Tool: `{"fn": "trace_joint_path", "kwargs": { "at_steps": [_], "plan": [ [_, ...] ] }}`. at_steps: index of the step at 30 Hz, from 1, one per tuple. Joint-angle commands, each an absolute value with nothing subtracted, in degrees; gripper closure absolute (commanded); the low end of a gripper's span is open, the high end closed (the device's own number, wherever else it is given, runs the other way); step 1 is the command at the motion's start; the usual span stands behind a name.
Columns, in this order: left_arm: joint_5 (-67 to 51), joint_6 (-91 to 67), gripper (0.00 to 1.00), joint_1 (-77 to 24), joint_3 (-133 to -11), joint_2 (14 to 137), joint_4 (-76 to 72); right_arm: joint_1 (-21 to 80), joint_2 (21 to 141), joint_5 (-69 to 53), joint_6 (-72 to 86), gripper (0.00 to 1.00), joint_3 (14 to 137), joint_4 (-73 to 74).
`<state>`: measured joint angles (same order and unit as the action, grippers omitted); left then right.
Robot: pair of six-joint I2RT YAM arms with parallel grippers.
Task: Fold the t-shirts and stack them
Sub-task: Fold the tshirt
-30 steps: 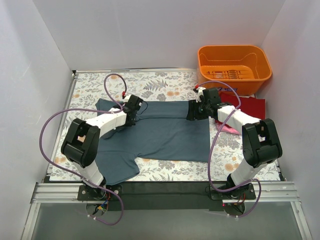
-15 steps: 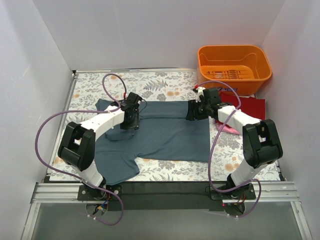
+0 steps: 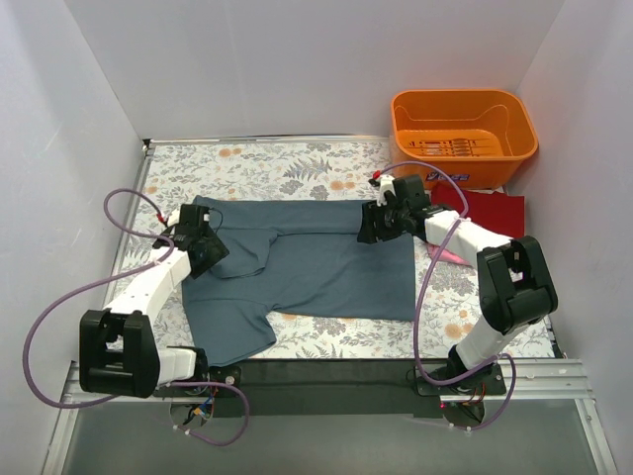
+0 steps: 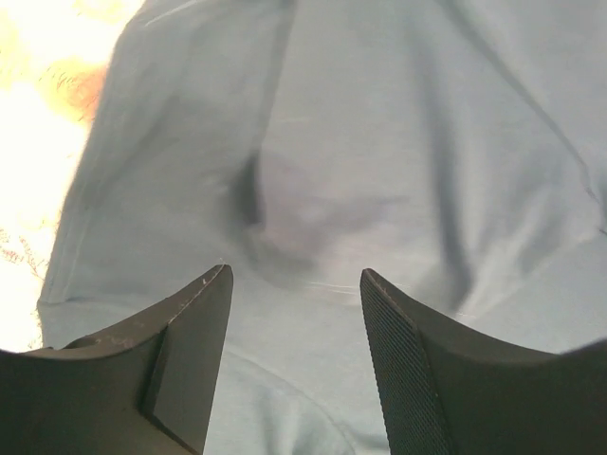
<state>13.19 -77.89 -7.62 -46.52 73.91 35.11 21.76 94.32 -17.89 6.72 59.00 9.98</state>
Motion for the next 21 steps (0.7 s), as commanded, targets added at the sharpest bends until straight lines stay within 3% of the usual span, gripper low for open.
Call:
{"fn": "trace_joint_path", "kwargs": {
  "at_steps": [1,13,21],
  "plan": [
    [9.32,-80.16,0.46,-5.72,-42.38,71.8,29.19,23.46,94.13,-21.09,5.89,0.5,59.5,7.38],
    [8.17,-76.3,0.3,-3.52,-39.2,76.64,19.87,27.24,96.06,-22.85,6.06,0.5,59.94,6.33],
    [4.94,-74.18,0.32,-3.52,-40.08,78.48,17.05,27.42,96.5,-23.2,6.15,0.5,60.03,6.24]
  ]
}}
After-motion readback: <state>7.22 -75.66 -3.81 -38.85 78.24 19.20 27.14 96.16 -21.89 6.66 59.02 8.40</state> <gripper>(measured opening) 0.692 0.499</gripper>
